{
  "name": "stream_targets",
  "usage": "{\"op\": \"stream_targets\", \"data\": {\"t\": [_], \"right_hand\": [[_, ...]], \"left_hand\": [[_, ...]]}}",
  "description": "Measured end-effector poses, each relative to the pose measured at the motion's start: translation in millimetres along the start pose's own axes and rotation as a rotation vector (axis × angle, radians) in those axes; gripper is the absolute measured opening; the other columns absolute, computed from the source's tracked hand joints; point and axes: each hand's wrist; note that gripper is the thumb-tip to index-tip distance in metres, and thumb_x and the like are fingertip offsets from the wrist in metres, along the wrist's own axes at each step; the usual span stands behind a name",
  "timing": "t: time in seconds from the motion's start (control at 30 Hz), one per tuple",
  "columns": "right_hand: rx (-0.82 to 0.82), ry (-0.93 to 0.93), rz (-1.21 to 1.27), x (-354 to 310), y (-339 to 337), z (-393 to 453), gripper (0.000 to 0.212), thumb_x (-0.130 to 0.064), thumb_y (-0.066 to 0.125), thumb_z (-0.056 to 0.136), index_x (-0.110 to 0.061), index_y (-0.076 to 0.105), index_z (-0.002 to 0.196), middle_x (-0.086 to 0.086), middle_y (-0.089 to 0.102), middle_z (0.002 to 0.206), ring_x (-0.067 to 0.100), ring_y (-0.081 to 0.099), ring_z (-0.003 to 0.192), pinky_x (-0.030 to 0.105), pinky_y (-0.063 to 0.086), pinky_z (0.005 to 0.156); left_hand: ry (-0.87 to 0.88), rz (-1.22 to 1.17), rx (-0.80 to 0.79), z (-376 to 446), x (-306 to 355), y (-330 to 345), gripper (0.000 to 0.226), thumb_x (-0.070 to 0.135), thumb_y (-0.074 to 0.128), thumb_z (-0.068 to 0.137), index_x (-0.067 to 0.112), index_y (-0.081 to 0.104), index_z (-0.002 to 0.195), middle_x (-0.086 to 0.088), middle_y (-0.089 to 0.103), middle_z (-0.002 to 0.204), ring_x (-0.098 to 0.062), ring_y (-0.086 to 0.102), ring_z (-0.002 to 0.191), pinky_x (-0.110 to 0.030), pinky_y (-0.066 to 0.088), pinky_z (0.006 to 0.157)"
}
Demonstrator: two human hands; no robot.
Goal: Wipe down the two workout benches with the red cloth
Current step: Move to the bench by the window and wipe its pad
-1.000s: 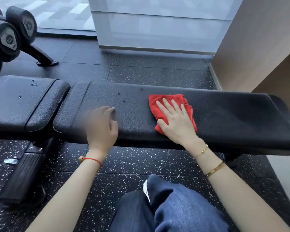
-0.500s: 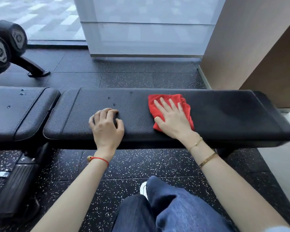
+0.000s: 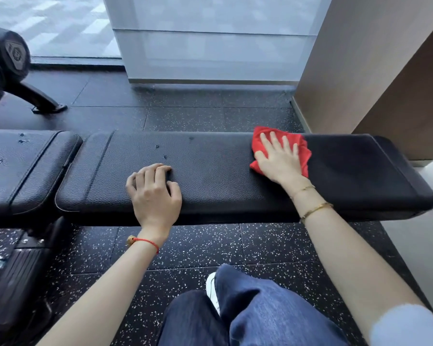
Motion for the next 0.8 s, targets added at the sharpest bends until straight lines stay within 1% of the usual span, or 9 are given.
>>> {"op": "stream_targets", "data": {"t": [0.13, 0.2, 0.27, 0.33, 0.47, 0.53, 0.6, 0.7, 0.8], "right_hand": [[0.008, -0.283, -0.017, -47.9, 12.3, -27.2, 0.063, -0.047, 0.033, 0.097, -0.035, 0.013, 0.155, -0.006, 0.006, 0.164, 0.023, 0.003, 0.151, 0.046, -0.004, 0.121], [0.027, -0.403, -0.016, -47.2, 17.7, -52.6, 0.063, -0.046, 0.036, 0.095, -0.036, 0.015, 0.154, -0.007, 0.009, 0.164, 0.021, 0.004, 0.151, 0.045, -0.003, 0.122], [0.025, -0.449, 0.002, -31.3, 19.0, -70.8, 0.064, -0.046, 0.038, 0.094, -0.038, 0.016, 0.154, -0.009, 0.011, 0.163, 0.020, 0.005, 0.151, 0.044, -0.002, 0.122], [0.030, -0.408, 0.021, -7.5, 15.7, -77.4, 0.065, -0.047, 0.035, 0.092, -0.038, 0.017, 0.154, -0.010, 0.011, 0.163, 0.019, 0.006, 0.151, 0.043, -0.002, 0.122], [0.046, -0.154, 0.009, 36.5, 5.3, -55.8, 0.061, -0.043, 0.035, 0.097, -0.037, 0.015, 0.154, -0.007, 0.009, 0.164, 0.021, 0.006, 0.151, 0.044, -0.001, 0.122], [0.030, -0.043, 0.006, 36.1, 1.8, -34.7, 0.059, -0.044, 0.032, 0.098, -0.036, 0.014, 0.154, -0.006, 0.006, 0.164, 0.022, 0.005, 0.151, 0.045, -0.002, 0.122], [0.017, 0.006, 0.017, 20.0, 1.7, -16.0, 0.060, -0.046, 0.028, 0.098, -0.035, 0.012, 0.155, -0.006, 0.004, 0.164, 0.024, 0.004, 0.151, 0.047, -0.004, 0.121], [-0.008, -0.067, 0.009, -17.4, 4.4, -6.6, 0.061, -0.048, 0.027, 0.098, -0.035, 0.010, 0.155, -0.006, 0.003, 0.164, 0.025, 0.002, 0.151, 0.047, -0.006, 0.121], [-0.011, -0.264, -0.002, -43.1, 11.7, -28.2, 0.062, -0.046, 0.031, 0.097, -0.036, 0.011, 0.155, -0.007, 0.004, 0.164, 0.022, 0.001, 0.151, 0.045, -0.006, 0.121]], "left_hand": [[0.010, 0.008, -0.005, 0.1, -1.8, 0.0, 0.033, 0.025, 0.047, 0.084, 0.020, 0.065, 0.111, 0.000, 0.063, 0.121, -0.025, 0.053, 0.117, -0.045, 0.026, 0.114], [0.015, 0.009, -0.007, 0.2, -2.3, 0.2, 0.033, 0.025, 0.047, 0.084, 0.020, 0.064, 0.112, 0.000, 0.063, 0.122, -0.025, 0.053, 0.117, -0.046, 0.025, 0.115], [0.030, 0.014, -0.013, 0.2, -4.0, 0.1, 0.034, 0.026, 0.047, 0.084, 0.019, 0.064, 0.112, 0.000, 0.063, 0.122, -0.025, 0.053, 0.118, -0.046, 0.024, 0.116], [0.037, 0.017, -0.017, 0.2, -6.1, 0.6, 0.034, 0.026, 0.048, 0.085, 0.019, 0.064, 0.114, 0.000, 0.063, 0.123, -0.024, 0.052, 0.119, -0.046, 0.023, 0.117], [0.031, 0.015, -0.003, -1.1, -5.1, 1.9, 0.034, 0.025, 0.048, 0.085, 0.019, 0.064, 0.114, 0.000, 0.063, 0.124, -0.024, 0.053, 0.119, -0.045, 0.024, 0.116], [0.023, 0.009, -0.003, -1.0, -3.8, 0.9, 0.034, 0.025, 0.047, 0.084, 0.019, 0.064, 0.113, -0.001, 0.063, 0.123, -0.025, 0.052, 0.119, -0.044, 0.027, 0.112], [0.010, -0.001, -0.017, -0.8, -1.4, -0.3, 0.035, 0.025, 0.047, 0.083, 0.019, 0.063, 0.113, -0.001, 0.062, 0.123, -0.026, 0.052, 0.119, -0.043, 0.031, 0.108], [0.005, -0.005, -0.037, -0.7, -0.7, -1.7, 0.036, 0.024, 0.047, 0.082, 0.018, 0.063, 0.114, -0.002, 0.062, 0.124, -0.028, 0.052, 0.119, -0.045, 0.034, 0.105], [0.006, -0.009, -0.052, -0.9, -0.3, -4.0, 0.036, 0.023, 0.049, 0.083, 0.017, 0.063, 0.115, -0.003, 0.062, 0.124, -0.029, 0.052, 0.119, -0.045, 0.034, 0.106]]}}
Point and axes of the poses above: each hand's wrist, its own z-axis towards the middle knuckle, its own y-axis out of the palm, x = y × z
